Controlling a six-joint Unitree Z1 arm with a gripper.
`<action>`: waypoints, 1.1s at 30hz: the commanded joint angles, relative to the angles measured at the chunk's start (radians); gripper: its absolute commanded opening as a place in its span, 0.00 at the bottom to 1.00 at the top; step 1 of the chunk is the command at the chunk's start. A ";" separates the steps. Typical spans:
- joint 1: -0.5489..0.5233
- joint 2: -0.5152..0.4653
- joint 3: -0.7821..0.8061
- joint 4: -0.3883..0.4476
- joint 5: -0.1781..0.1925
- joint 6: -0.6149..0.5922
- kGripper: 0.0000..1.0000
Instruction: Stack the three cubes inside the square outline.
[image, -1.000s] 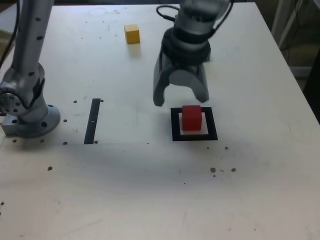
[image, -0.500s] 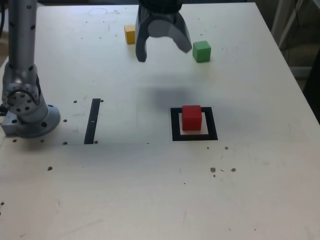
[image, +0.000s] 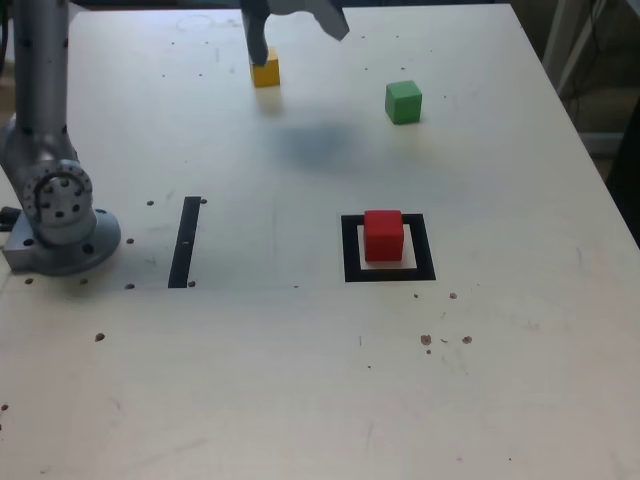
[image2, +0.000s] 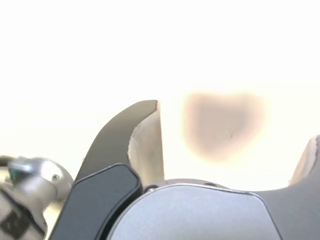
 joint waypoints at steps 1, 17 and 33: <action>0.049 0.032 -0.036 -0.002 -0.001 0.048 0.99; 0.300 0.182 -0.268 0.068 0.004 0.246 0.99; 0.328 0.268 -0.222 0.053 0.020 0.287 0.96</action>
